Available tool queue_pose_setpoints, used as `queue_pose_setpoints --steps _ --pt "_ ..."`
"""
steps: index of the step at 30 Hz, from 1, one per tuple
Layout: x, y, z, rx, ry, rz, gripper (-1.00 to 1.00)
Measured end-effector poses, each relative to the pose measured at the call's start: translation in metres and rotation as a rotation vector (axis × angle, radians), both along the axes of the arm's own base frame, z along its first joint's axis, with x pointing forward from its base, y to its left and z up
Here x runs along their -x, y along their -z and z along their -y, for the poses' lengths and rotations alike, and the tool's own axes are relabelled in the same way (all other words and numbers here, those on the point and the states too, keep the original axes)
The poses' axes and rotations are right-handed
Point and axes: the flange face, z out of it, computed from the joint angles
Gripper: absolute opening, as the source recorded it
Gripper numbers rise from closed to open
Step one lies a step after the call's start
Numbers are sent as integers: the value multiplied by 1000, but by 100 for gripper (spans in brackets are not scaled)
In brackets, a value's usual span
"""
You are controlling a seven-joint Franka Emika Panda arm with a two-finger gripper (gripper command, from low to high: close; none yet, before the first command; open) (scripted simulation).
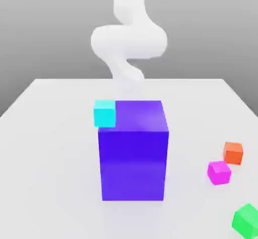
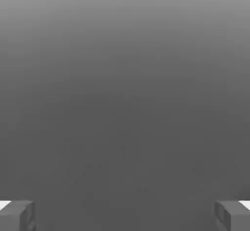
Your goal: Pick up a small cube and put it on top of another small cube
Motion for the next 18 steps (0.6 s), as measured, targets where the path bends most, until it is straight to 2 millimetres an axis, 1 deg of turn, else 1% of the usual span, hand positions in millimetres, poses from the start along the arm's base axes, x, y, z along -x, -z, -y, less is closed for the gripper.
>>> queue_pose_setpoints --steps 2,4,6,9,11,14,16,17,18 --pt "-23 45 -28 59 -136 -64 0" --pt "-38 89 -56 115 -267 -120 0" --pt "-46 133 -85 171 -398 -173 0" --pt "-46 201 -127 254 -599 -246 0" --pt "-38 246 -154 310 -734 -292 0" --pt "-16 312 -189 393 -940 -357 0" --pt "4 355 -207 448 -1079 -398 0" --pt "17 375 -216 476 -1152 -417 0" --pt "34 396 -228 508 -1237 -434 0"
